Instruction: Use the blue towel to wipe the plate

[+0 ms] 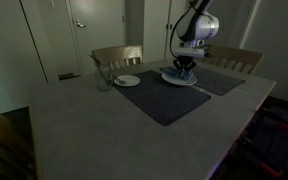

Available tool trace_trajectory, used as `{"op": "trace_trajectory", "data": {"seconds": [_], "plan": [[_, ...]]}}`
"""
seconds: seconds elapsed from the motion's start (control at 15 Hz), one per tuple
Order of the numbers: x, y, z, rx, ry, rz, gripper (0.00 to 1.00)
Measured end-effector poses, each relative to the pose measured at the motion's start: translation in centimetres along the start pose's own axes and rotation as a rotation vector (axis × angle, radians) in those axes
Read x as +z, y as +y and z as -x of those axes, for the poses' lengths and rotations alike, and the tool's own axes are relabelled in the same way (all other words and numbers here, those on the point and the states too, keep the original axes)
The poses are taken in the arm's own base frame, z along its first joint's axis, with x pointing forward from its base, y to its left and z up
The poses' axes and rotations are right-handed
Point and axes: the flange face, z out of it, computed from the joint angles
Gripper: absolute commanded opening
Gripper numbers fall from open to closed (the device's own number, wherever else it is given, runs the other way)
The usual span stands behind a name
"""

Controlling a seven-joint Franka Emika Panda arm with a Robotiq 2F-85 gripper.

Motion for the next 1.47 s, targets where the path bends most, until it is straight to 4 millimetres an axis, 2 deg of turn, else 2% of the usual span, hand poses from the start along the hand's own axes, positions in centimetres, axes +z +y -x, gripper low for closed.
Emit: {"op": "trace_trajectory", "data": {"seconds": [0.27,0.73,1.47], "plan": [[0.0,0.5,0.4,-0.026,-0.028,0.095,0.02],[0.0,-0.3,2.7,-0.087,-0.238,0.195,0.02],[0.0,-2.2,4.7,0.017,-0.462,-0.046,0.02]]}}
